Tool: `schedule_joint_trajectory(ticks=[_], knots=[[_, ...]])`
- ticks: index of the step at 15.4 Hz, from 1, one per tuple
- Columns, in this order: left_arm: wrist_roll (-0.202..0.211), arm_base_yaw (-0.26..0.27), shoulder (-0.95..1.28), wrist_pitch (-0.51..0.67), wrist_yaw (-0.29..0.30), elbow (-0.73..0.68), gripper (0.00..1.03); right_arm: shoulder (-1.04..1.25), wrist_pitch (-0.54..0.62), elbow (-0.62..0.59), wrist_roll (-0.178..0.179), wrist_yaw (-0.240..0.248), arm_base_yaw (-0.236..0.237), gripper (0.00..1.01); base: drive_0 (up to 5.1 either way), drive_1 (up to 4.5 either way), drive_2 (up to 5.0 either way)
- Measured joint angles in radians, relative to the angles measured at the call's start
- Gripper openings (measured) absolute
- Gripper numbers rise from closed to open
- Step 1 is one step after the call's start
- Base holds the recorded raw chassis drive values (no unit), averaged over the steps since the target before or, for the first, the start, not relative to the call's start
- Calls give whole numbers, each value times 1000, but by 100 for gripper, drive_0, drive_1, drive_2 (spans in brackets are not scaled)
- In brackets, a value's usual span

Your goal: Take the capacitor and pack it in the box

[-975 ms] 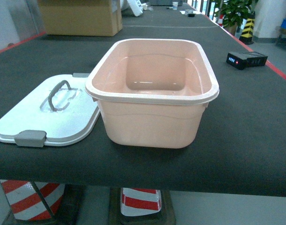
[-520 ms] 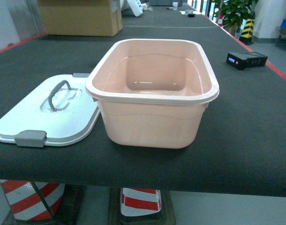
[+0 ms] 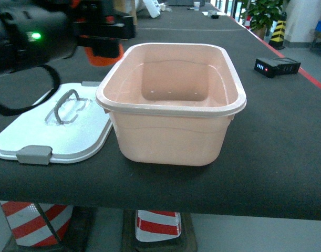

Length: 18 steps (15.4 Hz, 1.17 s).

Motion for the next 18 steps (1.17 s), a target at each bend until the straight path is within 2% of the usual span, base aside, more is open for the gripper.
schedule_joint_trajectory(ticks=[1,8,10,13,14,15,17,18], knots=[[13,-76,149,46,-39,117,58,0,0,0,0,0,0,98,0,0,0],[8,-77,164,42,-50,117,80,0,0,0,0,0,0,98,0,0,0],[8,-69,158,63,-62,116,100,0,0,0,0,0,0,98,0,0,0],[8,-71,158,62,-62,116,98,0,0,0,0,0,0,98,0,0,0],[3,-71,157,53,-85,116,98,0,0,0,0,0,0,98,0,0,0],[-16,-61,145,50,-149,97,98,0,0,0,0,0,0,98,0,0,0],[-34,8,87,49,-154,52,98,0,0,0,0,0,0,98,0,0,0],[-47,62,44,50,-152,33,98,0,0,0,0,0,0,98,0,0,0]])
